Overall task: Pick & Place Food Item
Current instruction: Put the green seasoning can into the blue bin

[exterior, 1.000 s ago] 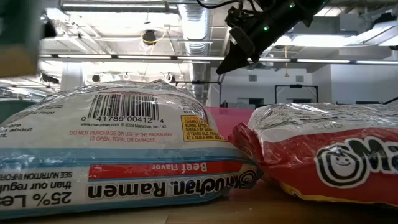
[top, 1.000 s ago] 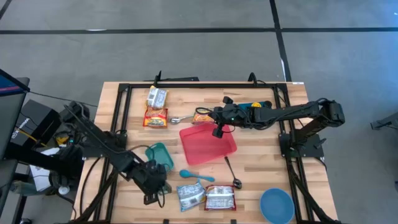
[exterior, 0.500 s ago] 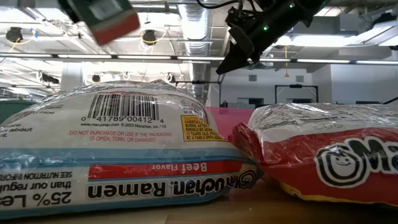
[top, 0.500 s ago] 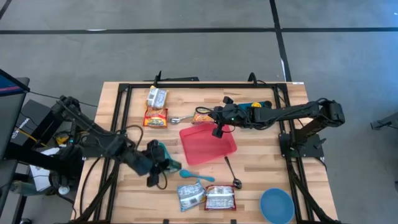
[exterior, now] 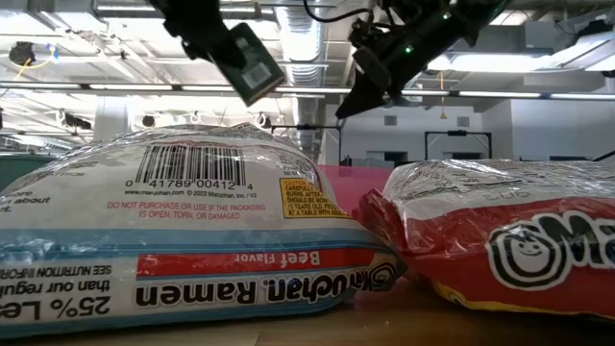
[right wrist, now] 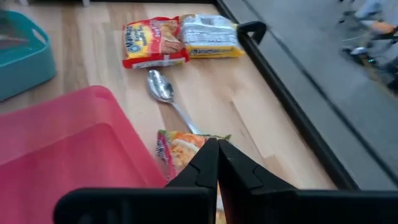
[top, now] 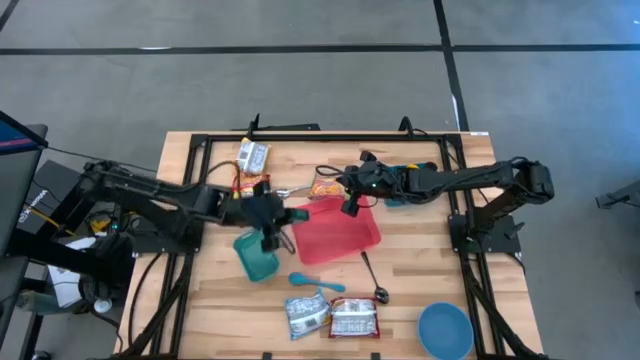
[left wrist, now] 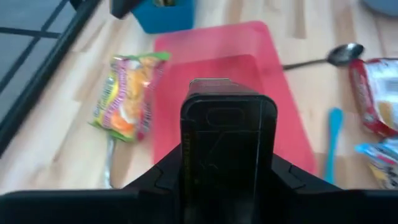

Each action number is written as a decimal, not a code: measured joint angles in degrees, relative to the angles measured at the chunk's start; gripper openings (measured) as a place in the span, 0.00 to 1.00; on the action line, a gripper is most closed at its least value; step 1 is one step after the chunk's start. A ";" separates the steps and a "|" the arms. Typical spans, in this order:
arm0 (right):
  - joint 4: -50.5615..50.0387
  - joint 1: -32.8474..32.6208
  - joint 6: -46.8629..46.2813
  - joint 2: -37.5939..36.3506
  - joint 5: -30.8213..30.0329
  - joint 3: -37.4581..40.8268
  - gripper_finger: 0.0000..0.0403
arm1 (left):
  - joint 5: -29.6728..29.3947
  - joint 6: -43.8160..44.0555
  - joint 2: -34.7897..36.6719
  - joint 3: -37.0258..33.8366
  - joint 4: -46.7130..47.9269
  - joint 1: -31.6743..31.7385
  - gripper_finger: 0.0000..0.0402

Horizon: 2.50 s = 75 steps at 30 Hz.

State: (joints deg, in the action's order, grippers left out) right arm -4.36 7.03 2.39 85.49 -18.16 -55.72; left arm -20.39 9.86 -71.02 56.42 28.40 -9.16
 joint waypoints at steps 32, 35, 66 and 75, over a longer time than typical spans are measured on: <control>4.98 -0.21 4.09 0.00 24.53 0.00 0.58 | 16.31 -9.87 -8.50 -0.04 -7.32 12.84 0.29; 5.03 -1.25 3.63 0.00 24.50 0.00 0.58 | 18.20 -9.89 -8.72 -0.04 -9.26 12.84 0.29; 5.56 -2.96 -0.92 0.11 24.51 0.00 0.58 | 19.62 -9.87 -11.61 -0.04 -20.10 12.12 0.31; 6.41 -3.10 -2.43 1.86 24.55 0.16 0.58 | 19.74 -9.85 -11.61 -0.04 -21.24 12.12 0.31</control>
State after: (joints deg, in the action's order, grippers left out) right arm 2.04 3.94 -0.04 87.35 6.39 -55.56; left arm -0.64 0.01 -82.63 56.38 7.17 2.96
